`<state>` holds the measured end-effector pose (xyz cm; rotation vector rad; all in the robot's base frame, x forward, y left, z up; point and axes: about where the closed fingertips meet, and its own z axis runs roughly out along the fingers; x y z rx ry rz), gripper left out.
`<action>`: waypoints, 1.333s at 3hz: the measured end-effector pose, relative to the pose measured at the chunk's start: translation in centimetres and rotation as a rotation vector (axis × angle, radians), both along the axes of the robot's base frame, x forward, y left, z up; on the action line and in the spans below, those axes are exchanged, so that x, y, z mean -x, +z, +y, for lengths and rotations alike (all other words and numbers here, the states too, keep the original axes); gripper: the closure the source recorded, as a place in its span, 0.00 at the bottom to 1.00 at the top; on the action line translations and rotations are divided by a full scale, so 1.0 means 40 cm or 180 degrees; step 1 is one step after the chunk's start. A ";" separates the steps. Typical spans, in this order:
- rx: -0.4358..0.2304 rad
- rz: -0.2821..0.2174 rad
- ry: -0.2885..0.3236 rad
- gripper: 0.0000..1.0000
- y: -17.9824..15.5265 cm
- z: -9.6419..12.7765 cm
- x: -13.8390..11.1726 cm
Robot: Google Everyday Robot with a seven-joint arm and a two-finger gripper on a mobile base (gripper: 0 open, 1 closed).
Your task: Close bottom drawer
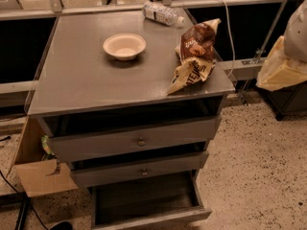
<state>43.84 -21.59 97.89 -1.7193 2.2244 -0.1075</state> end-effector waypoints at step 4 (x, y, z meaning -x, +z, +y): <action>-0.0011 -0.0002 -0.0006 0.26 -0.006 0.000 0.002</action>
Offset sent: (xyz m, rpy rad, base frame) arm 0.0000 0.0000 0.0000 0.0000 0.0000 0.0000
